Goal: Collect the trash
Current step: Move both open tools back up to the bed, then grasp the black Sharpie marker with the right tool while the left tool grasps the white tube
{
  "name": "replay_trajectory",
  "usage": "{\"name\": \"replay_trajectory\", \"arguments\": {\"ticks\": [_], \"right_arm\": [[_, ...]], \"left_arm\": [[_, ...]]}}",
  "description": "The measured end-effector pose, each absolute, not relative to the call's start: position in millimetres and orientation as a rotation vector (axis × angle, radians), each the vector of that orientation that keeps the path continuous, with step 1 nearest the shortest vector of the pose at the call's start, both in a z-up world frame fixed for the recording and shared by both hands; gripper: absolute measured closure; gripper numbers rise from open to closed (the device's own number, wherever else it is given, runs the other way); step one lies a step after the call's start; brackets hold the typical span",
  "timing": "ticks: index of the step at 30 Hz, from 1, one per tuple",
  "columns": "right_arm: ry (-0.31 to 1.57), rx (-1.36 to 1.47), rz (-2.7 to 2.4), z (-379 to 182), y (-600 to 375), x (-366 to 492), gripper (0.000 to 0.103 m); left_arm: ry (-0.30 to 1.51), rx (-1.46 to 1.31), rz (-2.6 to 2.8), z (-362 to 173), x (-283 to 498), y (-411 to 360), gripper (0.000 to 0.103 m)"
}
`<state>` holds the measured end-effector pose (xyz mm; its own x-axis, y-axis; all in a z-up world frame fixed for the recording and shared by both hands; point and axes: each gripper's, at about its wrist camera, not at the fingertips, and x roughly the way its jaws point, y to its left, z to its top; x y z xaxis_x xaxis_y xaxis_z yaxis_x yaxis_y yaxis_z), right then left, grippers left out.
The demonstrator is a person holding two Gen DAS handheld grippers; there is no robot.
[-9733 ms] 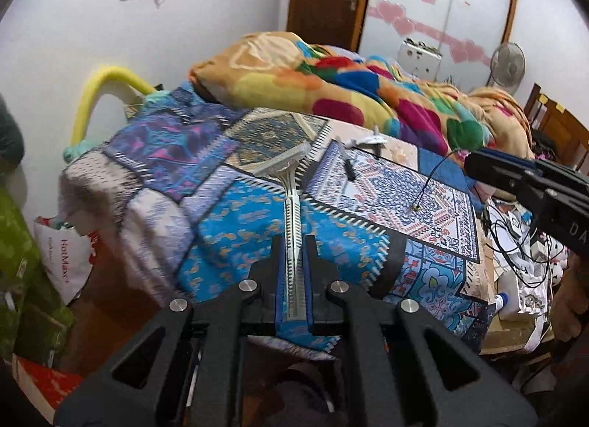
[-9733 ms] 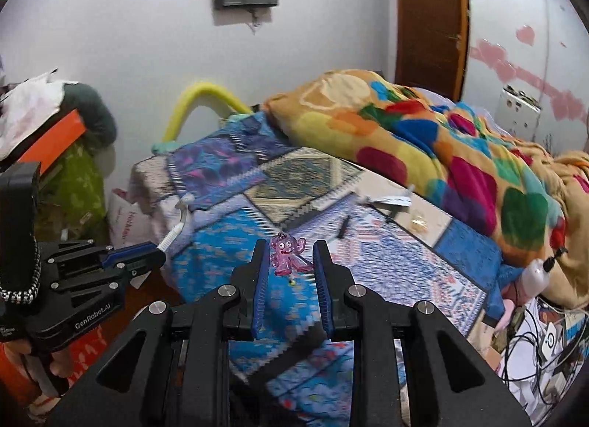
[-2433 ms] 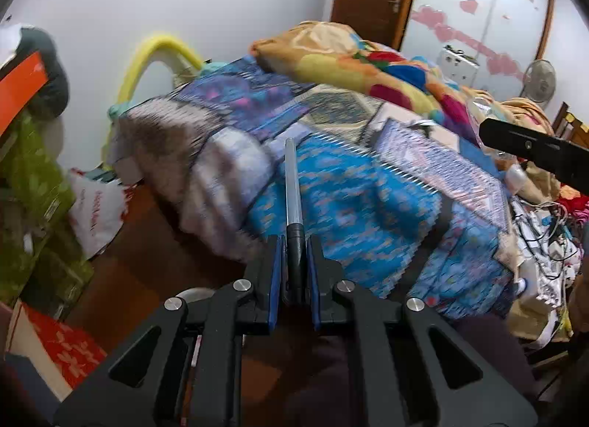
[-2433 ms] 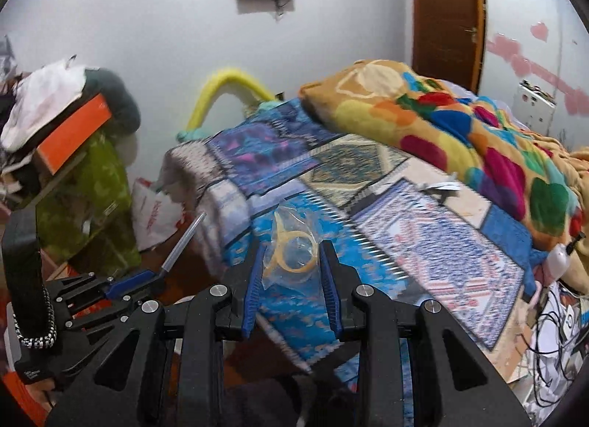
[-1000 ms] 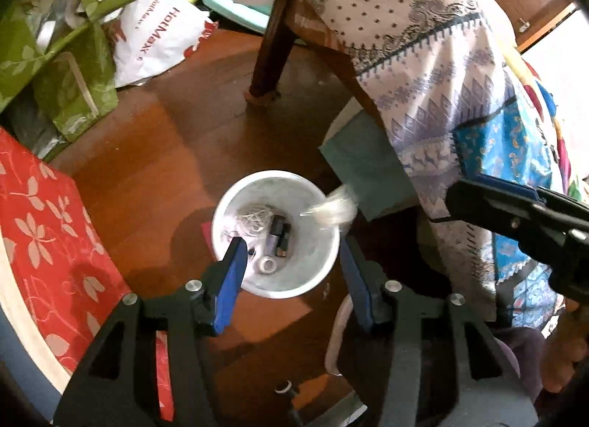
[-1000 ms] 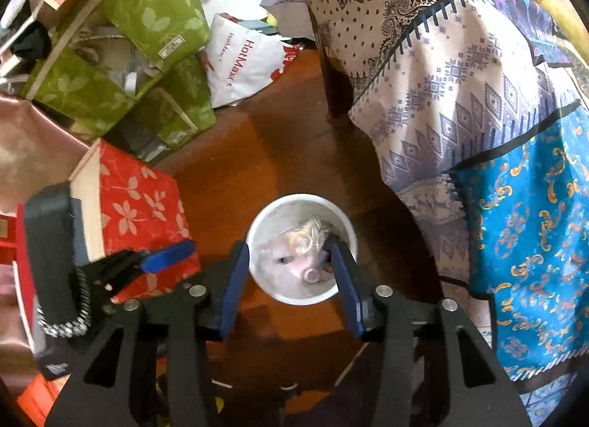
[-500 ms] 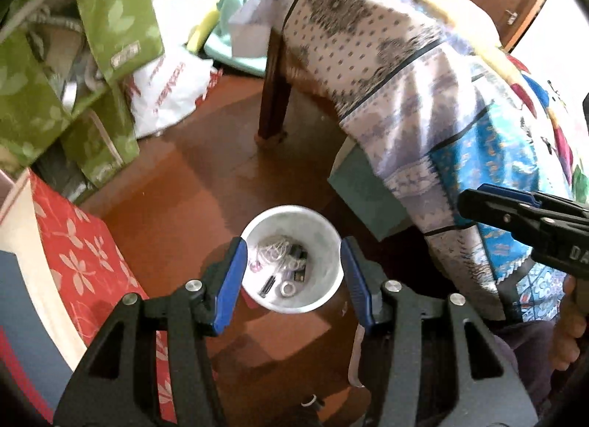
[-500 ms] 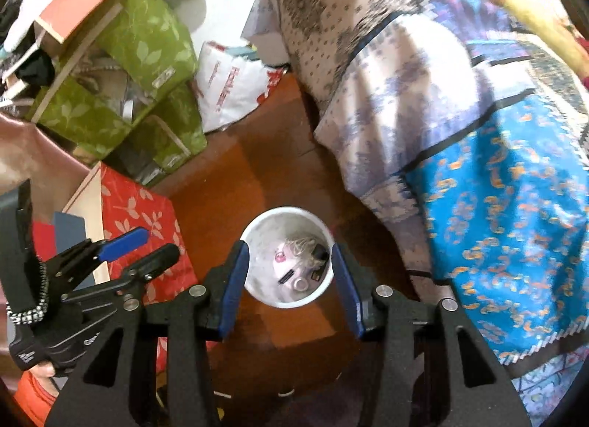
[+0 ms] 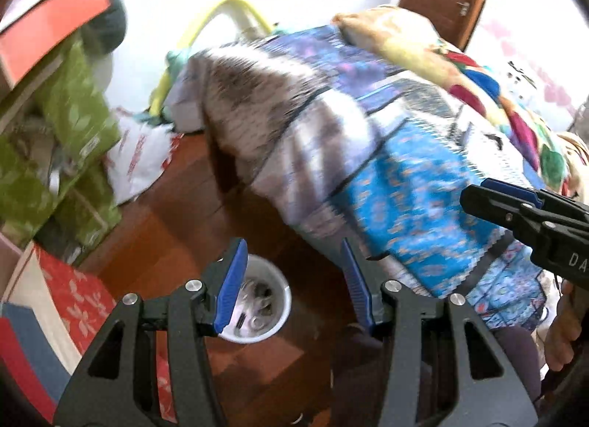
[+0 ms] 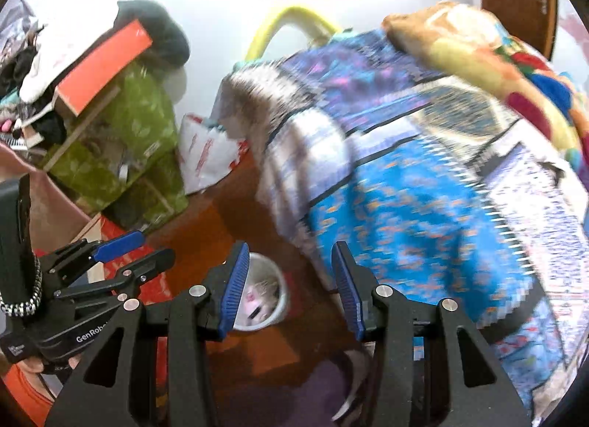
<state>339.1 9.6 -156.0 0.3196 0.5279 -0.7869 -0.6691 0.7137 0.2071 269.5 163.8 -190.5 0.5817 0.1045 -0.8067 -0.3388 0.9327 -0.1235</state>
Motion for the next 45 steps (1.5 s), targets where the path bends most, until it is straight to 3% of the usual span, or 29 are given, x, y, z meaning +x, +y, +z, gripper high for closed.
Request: {"name": "replay_trajectory", "arguments": {"ticks": [19, 34, 45], "right_arm": [[0.81, -0.04, 0.485, -115, -170, 404, 0.06], [0.898, 0.103, 0.344, -159, -248, 482, 0.06], [0.966, 0.189, 0.379, -185, -247, 568, 0.06]], "left_arm": [[0.845, -0.063, -0.013, -130, 397, 7, 0.052], [0.913, -0.002, -0.101, -154, 495, -53, 0.051], [0.982, 0.06, -0.121, -194, 555, -67, 0.051]]}}
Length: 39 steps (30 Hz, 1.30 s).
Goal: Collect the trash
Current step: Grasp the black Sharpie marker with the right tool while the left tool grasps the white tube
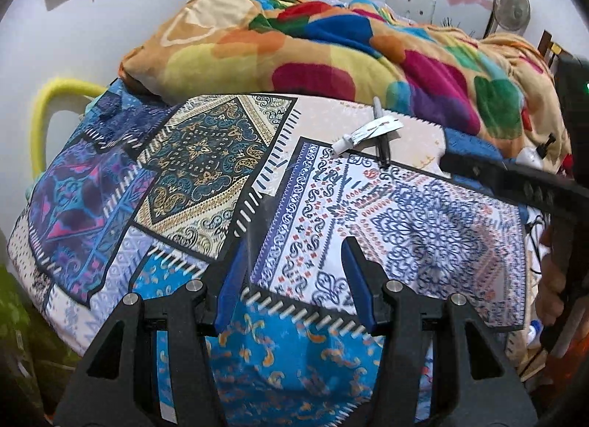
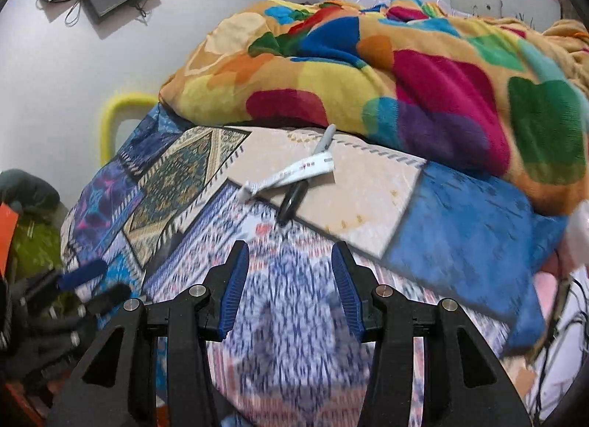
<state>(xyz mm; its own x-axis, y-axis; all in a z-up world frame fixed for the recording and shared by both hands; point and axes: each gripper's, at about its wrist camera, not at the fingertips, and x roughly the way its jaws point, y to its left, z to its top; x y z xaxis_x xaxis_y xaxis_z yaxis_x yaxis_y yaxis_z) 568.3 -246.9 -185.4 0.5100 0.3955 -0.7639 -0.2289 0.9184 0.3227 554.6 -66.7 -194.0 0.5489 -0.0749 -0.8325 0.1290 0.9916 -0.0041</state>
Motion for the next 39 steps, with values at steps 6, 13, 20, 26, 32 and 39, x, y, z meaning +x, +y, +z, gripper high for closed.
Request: {"name": "replay_trajectory", "arguments": {"ticks": [6, 13, 20, 26, 32, 39], "right_arm": [[0.997, 0.165, 0.382, -209, -227, 611, 0.06], [0.978, 0.076, 0.327, -225, -209, 621, 0.069], [0.983, 0.036, 0.341, -224, -236, 606, 0.09], [0.989, 0.014, 0.363, -225, -258, 583, 0.09], [0.979, -0.016, 0.363, -225, -267, 564, 0.09], [0.985, 0.001, 0.369, -226, -272, 553, 0.09]], "left_arm": [[0.991, 0.064, -0.139, -210, 580, -65, 0.051], [1.005, 0.07, -0.171, -228, 600, -71, 0.051], [1.007, 0.06, -0.219, -235, 619, -89, 0.051], [0.999, 0.002, -0.237, -231, 645, -106, 0.051], [1.018, -0.069, -0.22, -235, 668, -122, 0.051], [1.044, -0.112, -0.227, -248, 674, -125, 0.061]]}}
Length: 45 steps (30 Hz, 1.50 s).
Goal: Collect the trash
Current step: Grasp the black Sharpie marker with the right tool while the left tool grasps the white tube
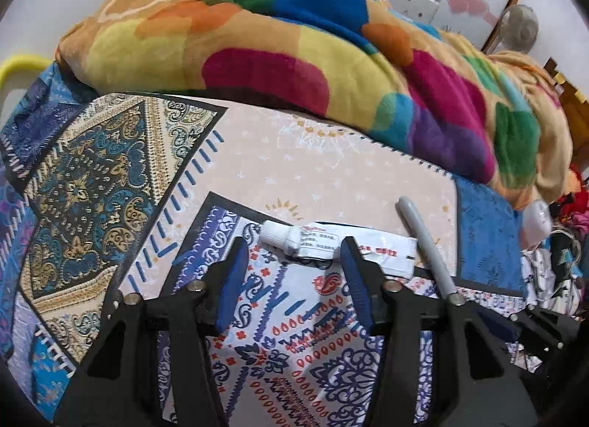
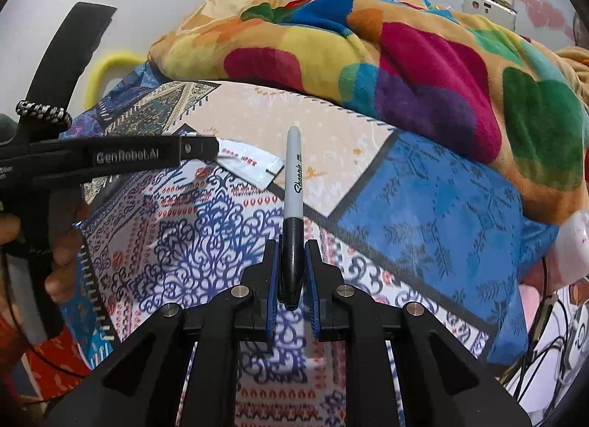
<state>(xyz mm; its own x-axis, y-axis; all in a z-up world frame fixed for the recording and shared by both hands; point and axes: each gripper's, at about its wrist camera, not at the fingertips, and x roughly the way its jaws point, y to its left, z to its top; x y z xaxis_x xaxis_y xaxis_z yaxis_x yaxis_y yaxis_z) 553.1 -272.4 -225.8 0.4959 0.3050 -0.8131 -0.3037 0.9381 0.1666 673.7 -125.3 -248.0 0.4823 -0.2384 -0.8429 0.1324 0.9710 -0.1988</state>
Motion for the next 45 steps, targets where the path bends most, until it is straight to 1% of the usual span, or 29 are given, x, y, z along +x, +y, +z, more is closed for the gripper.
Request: {"name": "replay_trajectory", "arguments": {"ticks": [1, 2, 4, 11, 15, 21, 22, 24, 27, 36, 45], "right_arm": [[0.988, 0.005, 0.368, -226, -274, 551, 0.09], [0.988, 0.004, 0.367, -226, -274, 550, 0.09], [0.985, -0.006, 0.363, -227, -278, 543, 0.091], [0.993, -0.051, 0.363, -226, -279, 531, 0.091], [1.008, -0.051, 0.364, -226, -275, 536, 0.086], [0.988, -0.104, 0.324, -229, -263, 539, 0.086], [0.983, -0.117, 0.317, -230, -260, 539, 0.087], [0.977, -0.134, 0.302, -229, -257, 538, 0.091], [0.98, -0.115, 0.306, -225, -257, 533, 0.091], [0.915, -0.049, 0.323, -181, -249, 506, 0.091], [0.841, -0.043, 0.416, -130, -204, 462, 0.091]], "left_arm": [[1.042, -0.115, -0.233, -247, 674, -125, 0.07], [1.037, -0.119, -0.235, -247, 674, -124, 0.083], [1.035, -0.116, -0.234, -246, 674, -124, 0.097], [1.008, -0.037, -0.228, -240, 653, -122, 0.097], [1.001, 0.013, -0.223, -236, 629, -116, 0.097], [1.007, 0.007, -0.224, -231, 598, -103, 0.097], [1.003, 0.006, -0.223, -230, 593, -101, 0.097], [0.991, 0.011, -0.216, -227, 582, -97, 0.097], [0.982, 0.003, -0.218, -220, 568, -91, 0.097], [0.912, -0.04, -0.181, -179, 521, -63, 0.097], [0.834, -0.049, -0.124, -134, 459, -25, 0.097]]}}
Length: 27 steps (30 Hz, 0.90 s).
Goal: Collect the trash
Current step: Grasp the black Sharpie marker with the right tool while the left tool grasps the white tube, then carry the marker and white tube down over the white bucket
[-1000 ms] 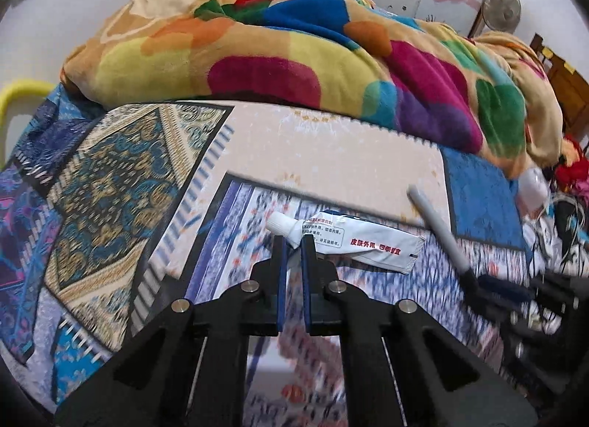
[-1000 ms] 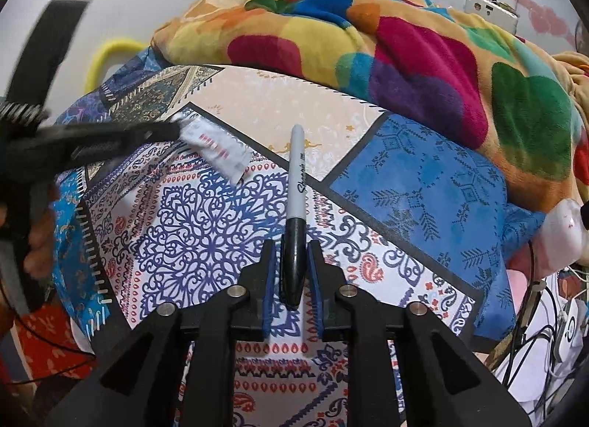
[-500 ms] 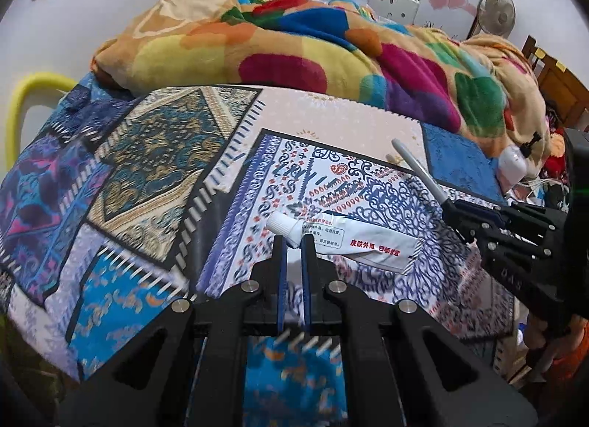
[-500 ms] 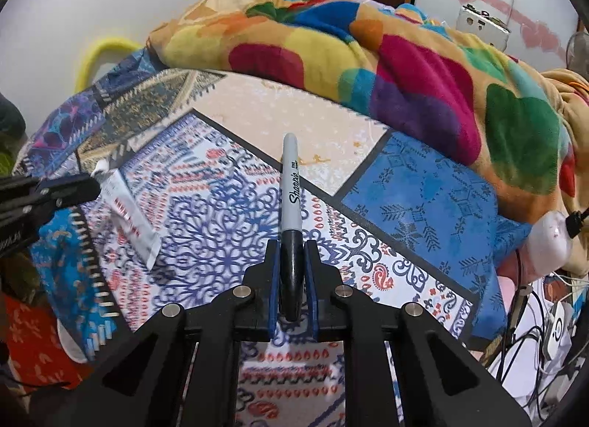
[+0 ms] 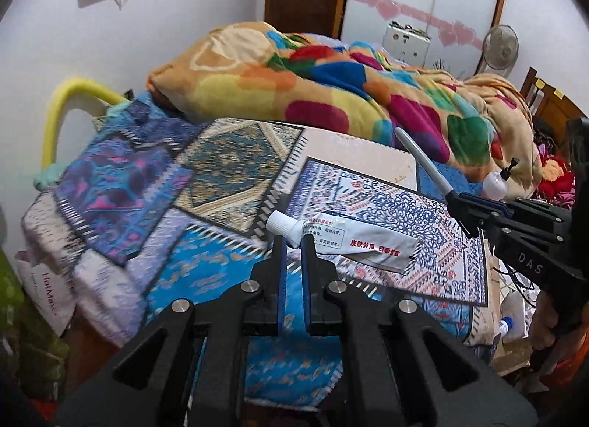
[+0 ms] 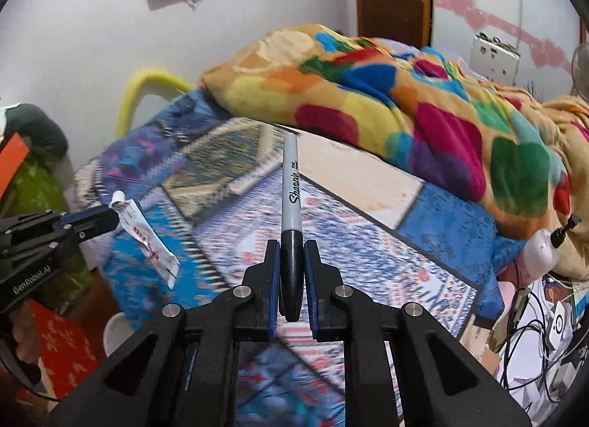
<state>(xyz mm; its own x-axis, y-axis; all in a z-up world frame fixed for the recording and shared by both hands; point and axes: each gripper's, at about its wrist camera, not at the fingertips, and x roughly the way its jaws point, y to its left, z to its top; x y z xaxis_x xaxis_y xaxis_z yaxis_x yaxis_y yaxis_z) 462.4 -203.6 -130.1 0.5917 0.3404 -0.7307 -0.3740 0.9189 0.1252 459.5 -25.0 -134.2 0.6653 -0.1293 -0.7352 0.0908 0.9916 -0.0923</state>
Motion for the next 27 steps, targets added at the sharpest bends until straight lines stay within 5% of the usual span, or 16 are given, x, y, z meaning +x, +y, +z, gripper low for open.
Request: {"name": "replay_trajectory", "arguments": {"ticks": [13, 27], "right_arm": [[0.814, -0.108, 0.59, -107, -112, 395, 0.091], [0.876, -0.236, 0.786, -135, 12, 333, 0.091]], "left_arm": [[0.81, -0.151, 0.009, -123, 367, 71, 0.097], [0.862, -0.246, 0.238, -172, 274, 193, 0.097]]}}
